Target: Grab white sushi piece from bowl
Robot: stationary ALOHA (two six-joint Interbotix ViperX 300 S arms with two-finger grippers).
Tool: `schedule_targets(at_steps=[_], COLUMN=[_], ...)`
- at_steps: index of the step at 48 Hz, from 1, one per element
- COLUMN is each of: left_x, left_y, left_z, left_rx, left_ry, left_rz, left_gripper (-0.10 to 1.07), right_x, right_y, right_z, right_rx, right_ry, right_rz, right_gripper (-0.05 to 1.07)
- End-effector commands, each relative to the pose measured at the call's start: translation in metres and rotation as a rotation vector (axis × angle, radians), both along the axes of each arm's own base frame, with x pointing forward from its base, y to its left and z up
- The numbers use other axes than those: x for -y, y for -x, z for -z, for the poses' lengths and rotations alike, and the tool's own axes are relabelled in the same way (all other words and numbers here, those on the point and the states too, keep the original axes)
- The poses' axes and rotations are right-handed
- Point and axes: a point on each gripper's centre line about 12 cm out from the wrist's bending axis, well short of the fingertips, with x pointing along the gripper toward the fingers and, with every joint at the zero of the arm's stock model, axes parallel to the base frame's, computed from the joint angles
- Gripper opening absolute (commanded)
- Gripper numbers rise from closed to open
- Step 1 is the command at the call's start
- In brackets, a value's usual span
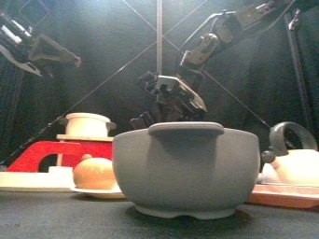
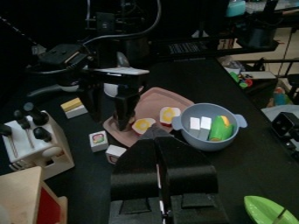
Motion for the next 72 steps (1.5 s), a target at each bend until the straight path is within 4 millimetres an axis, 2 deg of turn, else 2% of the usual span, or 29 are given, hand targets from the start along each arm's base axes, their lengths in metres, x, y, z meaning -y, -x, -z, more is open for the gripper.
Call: schedule_targets(at_steps=[1,12,28,35,52,59,72], left_x=[0.000,0.001,0.005,0.006,0.006,0.007,0.006], left_y=[-0.002,-0.001,0.000,0.001,0.000,0.000,0.004], left_z=[-0.005,-0.003,0.001,0.001,0.000,-0.004,-0.009], left_rx=[0.018,0.010,-0.002,-0.004,-0.002,0.014,0.040], left_ry=[-0.002,0.011,0.079,0.083,0.072,0.053,0.026], left_rz=[0.001,0.002,0.000,0.002,0.006,0.016,0.024], left_gripper=[-0.02,-0.02,-0.02,-0.02,-0.02,-0.02,-0.02], right_x=[-0.013,-0.062,-0.117,-0.134,-0.162,-0.164,-0.174], right_y=[-0.004,-0.007,-0.003,0.001,-0.010,-0.011,-0.014], right_z=[-0.034,-0.060,-0.052,-0.050,-0.049,-0.045,-0.033], right_rx=[0.102,0.207,0.164,0.140,0.159,0.122,0.044], right_ry=[-0.071,-0.283,-0.429,-0.460,-0.435,-0.411,-0.395], right_rz=[0.016,0.089,0.246,0.333,0.589,0.716,0.830], right_gripper=[0.94,0.94,0.94,0.94,0.94,0.94,0.94])
